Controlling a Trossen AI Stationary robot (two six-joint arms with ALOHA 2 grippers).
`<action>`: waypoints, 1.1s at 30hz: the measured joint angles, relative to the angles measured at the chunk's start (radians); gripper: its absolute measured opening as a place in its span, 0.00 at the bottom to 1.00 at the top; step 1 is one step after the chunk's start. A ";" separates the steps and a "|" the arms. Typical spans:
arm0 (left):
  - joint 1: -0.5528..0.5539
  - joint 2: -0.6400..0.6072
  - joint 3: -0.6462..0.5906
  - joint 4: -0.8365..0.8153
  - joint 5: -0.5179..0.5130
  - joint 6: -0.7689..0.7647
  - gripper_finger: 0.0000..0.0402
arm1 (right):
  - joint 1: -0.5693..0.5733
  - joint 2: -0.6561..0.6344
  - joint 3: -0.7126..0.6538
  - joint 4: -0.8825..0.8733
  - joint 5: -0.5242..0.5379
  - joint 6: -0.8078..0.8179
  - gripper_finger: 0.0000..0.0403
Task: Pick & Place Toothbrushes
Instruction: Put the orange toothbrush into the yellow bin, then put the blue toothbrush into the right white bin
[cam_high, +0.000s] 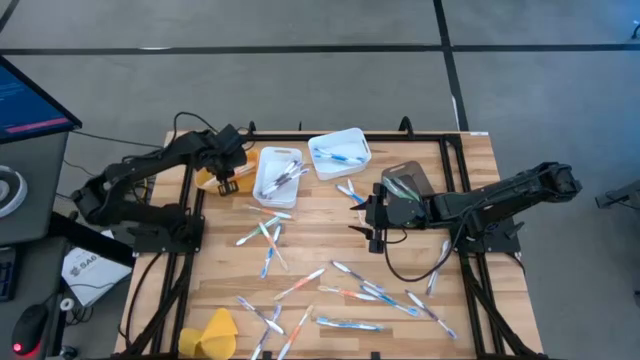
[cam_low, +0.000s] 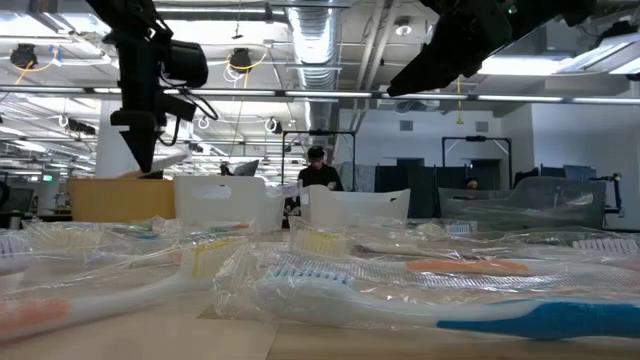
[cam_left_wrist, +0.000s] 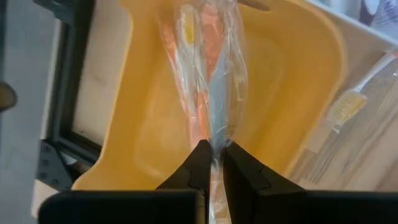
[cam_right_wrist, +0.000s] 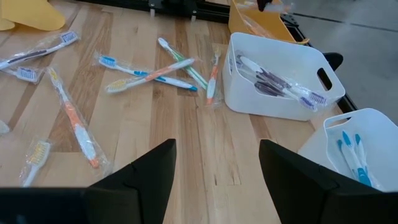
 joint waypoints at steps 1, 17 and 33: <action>0.006 0.012 0.000 0.000 0.009 -0.001 0.04 | 0.000 0.000 0.000 0.000 0.000 0.000 0.56; 0.030 0.063 0.000 0.016 0.028 -0.012 0.11 | 0.000 0.000 0.000 -0.002 0.000 0.000 0.56; 0.036 0.062 -0.039 0.041 0.037 -0.029 0.25 | 0.000 0.000 0.000 -0.001 0.000 0.000 0.56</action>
